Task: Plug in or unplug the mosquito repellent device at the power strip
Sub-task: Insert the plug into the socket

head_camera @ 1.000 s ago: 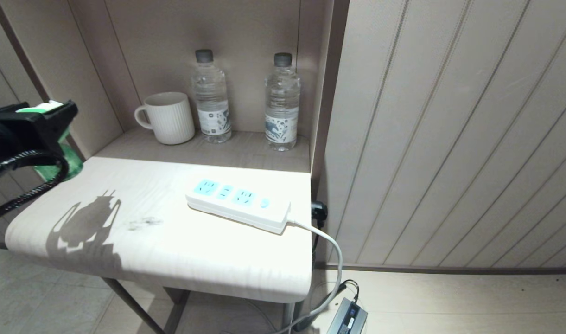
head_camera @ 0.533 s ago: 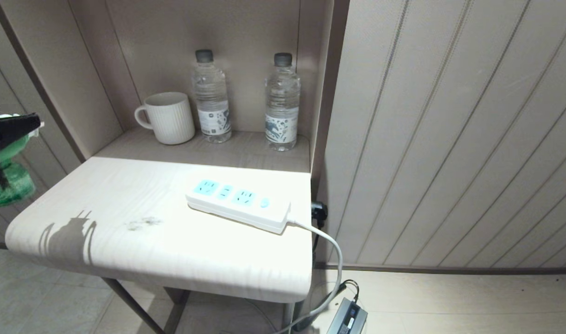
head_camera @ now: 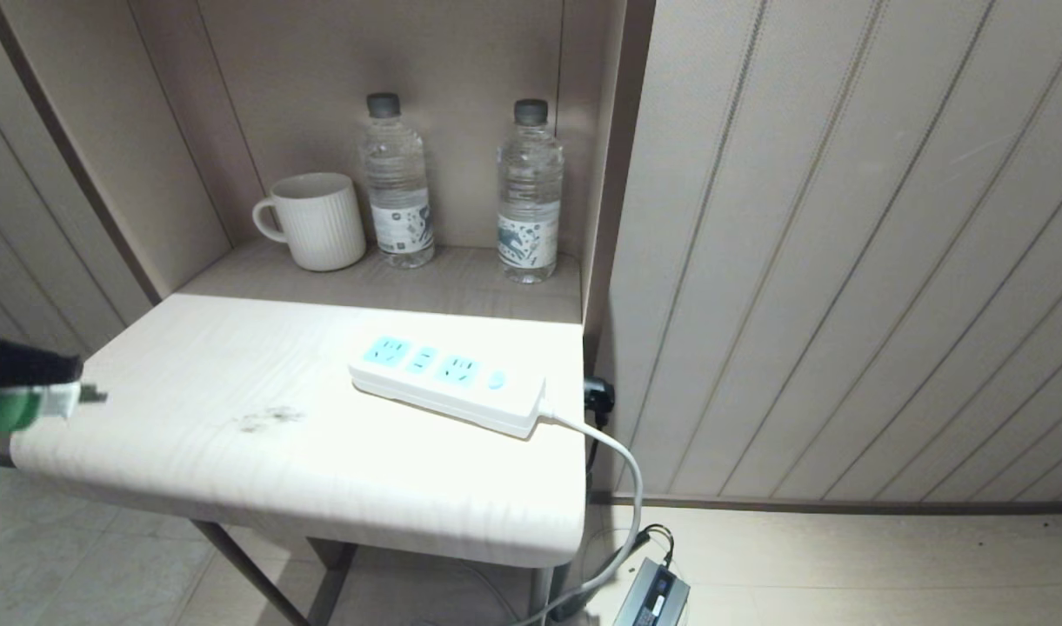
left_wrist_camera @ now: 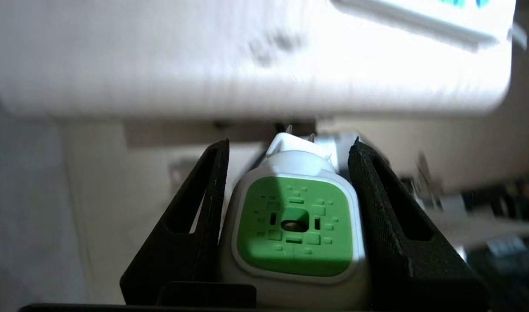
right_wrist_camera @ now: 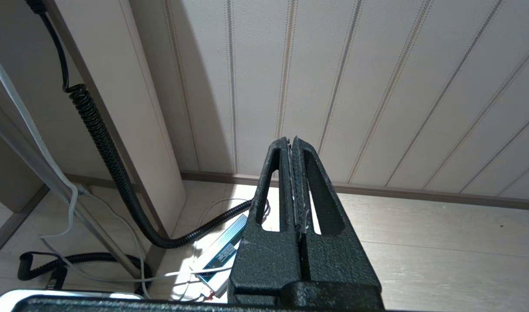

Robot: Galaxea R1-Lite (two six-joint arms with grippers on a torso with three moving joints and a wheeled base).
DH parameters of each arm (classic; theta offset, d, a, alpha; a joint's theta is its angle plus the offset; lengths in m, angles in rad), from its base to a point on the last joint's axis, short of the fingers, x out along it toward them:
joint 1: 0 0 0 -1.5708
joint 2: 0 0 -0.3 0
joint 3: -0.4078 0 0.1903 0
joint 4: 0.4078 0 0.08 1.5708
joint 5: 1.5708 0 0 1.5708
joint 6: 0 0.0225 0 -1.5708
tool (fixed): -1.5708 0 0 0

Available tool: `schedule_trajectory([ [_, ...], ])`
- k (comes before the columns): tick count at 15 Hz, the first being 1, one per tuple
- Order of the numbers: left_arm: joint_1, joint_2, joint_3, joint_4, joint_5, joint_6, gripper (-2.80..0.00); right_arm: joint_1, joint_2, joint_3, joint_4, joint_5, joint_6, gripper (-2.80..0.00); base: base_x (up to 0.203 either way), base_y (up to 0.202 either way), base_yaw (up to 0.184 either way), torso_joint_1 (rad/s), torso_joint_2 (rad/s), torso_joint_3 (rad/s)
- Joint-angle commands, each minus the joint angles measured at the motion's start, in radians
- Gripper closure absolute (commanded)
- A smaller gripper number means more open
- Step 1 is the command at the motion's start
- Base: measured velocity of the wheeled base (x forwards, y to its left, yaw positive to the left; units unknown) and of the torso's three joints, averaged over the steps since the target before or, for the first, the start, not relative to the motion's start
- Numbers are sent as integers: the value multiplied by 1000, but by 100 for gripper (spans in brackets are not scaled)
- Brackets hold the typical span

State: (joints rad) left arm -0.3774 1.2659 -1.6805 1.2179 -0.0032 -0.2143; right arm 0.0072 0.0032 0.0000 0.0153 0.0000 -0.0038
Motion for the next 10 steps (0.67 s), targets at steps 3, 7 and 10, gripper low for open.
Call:
schedule_trajectory([
  [3,0,128,-69,232,-96,-17,0,0,1,0,0,0,-1,0,0,0,0,0,0,0],
  [7,0,170,-87,239,-95,-33,0,0,1,0,0,0,-1,0,0,0,0,0,0,0],
  [10,0,187,-85,238,-98,-34,0,0,1,0,0,0,-2,0,0,0,0,0,0,0],
])
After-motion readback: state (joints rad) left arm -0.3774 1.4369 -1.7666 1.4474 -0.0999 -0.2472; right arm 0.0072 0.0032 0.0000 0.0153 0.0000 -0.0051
